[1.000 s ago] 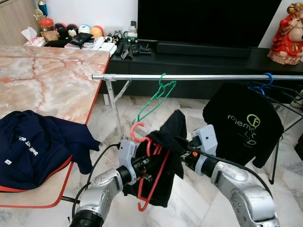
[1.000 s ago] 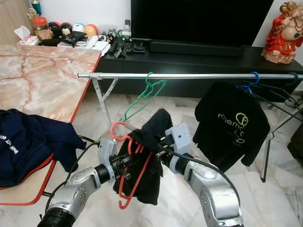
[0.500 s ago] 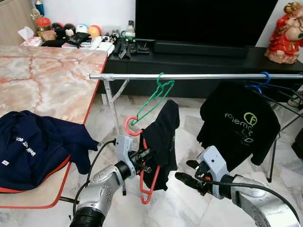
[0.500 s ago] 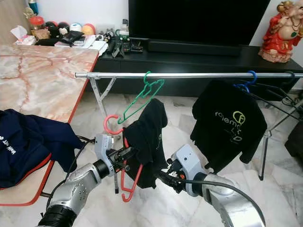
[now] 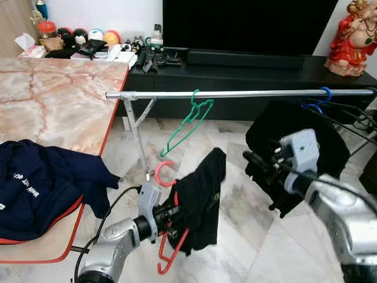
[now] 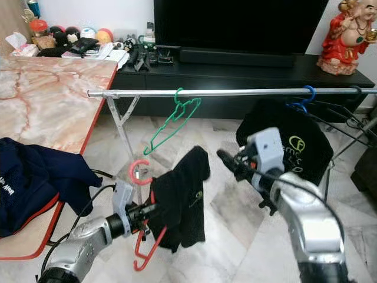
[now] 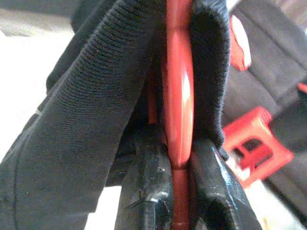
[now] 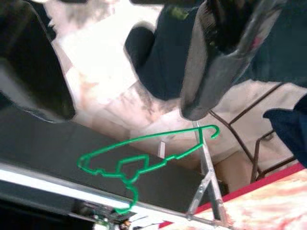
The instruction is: Hang hanger
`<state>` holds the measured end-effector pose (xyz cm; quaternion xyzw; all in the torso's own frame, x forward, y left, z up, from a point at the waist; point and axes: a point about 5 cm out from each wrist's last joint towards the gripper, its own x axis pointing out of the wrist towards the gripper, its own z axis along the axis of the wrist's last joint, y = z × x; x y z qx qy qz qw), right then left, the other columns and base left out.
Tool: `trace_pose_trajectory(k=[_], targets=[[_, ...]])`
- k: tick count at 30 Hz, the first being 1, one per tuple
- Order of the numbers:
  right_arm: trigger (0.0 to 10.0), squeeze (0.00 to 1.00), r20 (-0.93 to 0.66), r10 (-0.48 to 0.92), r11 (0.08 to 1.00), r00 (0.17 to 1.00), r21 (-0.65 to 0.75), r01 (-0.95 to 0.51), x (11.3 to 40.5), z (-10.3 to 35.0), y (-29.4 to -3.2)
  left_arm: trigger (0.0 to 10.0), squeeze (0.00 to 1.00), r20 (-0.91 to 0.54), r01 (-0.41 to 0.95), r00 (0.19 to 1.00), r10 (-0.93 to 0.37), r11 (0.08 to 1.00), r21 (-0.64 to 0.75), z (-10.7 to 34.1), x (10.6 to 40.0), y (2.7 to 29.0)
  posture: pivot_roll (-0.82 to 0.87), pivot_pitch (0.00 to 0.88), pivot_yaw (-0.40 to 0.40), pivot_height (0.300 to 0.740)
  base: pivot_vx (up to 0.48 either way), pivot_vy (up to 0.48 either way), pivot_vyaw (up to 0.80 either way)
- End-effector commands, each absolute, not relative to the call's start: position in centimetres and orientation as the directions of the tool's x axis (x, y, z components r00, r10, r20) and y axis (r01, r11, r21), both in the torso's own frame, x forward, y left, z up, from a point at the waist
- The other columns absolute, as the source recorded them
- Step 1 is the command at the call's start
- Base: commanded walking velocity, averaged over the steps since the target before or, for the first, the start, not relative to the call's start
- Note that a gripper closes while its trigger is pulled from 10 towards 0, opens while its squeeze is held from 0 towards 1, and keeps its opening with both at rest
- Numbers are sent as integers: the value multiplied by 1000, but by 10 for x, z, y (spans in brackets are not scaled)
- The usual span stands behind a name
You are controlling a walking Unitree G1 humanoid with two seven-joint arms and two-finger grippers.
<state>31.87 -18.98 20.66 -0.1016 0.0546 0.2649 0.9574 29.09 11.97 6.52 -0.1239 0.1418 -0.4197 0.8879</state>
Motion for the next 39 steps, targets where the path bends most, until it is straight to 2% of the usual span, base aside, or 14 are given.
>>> trace_pose_trajectory(k=[1, 5, 6, 7, 8, 11, 15, 16, 19, 29, 30, 31, 33, 39], targets=[[10000, 0, -210, 528, 807, 823, -178, -564, 318, 200, -191, 10000, 0, -115, 757, 575, -810, 580, -300, 75, 291, 115, -46, 83, -50, 740, 0, 0, 0], [10000, 0, -245, 659, 680, 711, -207, -703, 324, 204, -196, 10000, 0, -131, 804, 513, -848, 528, -274, 72, 283, 116, -48, 83, -56, 740, 0, 0, 0], [10000, 263, -261, 693, 634, 672, -224, -740, 322, 203, -196, 10000, 0, -137, 810, 504, -853, 521, -269, 72, 283, 116, -50, 83, -56, 740, 0, 0, 0], [10000, 1000, -316, 771, 514, 553, -204, -833, 314, 198, -195, 10000, 0, -147, 825, 479, -865, 501, -259, 71, 281, 116, -55, 82, -58, 740, 0, 0, 0], [10000, 1000, -331, 790, 480, 517, -190, -856, 311, 196, -195, 10000, 0, -149, 830, 472, -869, 495, -257, 71, 281, 116, -55, 82, -58, 740, 0, 0, 0], [10000, 1000, -455, 839, 261, 299, -146, -954, 296, 186, -201, 10000, 0, -177, 880, 394, -902, 426, -208, 73, 276, 115, -52, 80, -61, 740, 0, 0, 0], [10000, 1000, -497, 834, 218, 239, -101, -971, 298, 179, -199, 10000, 0, -198, 913, 335, -921, 369, -173, 77, 274, 114, -52, 78, -63, 740, 0, 0, 0], [10000, 1000, -517, 837, 164, 176, -69, -984, 298, 175, -198, 10000, 0, -228, 933, 281, -932, 321, -162, 78, 272, 112, -39, 74, -63, 740, 0, 0, 0], [10000, 1000, -531, 839, 107, 119, -54, -993, 299, 169, -195, 10000, 0, -262, 955, 205, -943, 251, -156, 79, 269, 110, -34, 69, -61, 740, 0, 0, 0], [10000, 1000, -535, 838, -113, -106, 19, -993, 292, 158, -184, 10000, 0, -358, 990, 60, -932, 101, -96, 84, 264, 106, -28, 62, -59, 740, 0, 0, 0], [10000, 796, -540, 834, -127, -117, 20, -992, 292, 156, -182, 10000, 0, -365, 992, 52, -930, 91, -92, 84, 264, 106, -21, 52, -54, 740, 0, 0, 0], [10000, 0, -539, 831, -143, -135, 27, -989, 291, 152, -179, 10000, 0, -372, 993, 44, -927, 82, -87, 85, 266, 105, -20, 49, -53, 740, 0, 0, 0], [10000, 0, -539, 828, -161, -156, 38, -986, 292, 146, -176, 10000, 0, -381, 994, 36, -924, 71, -78, 86, 268, 103, -20, 45, -52, 740, 0, 0, 0], [10000, 0, -572, 815, -112, -93, 1, -994, 300, 125, -166, 10000, 0, -415, 998, 8, -910, 36, -60, 92, 273, 98, -9, 33, -50, 740, 0, 0, 0]])
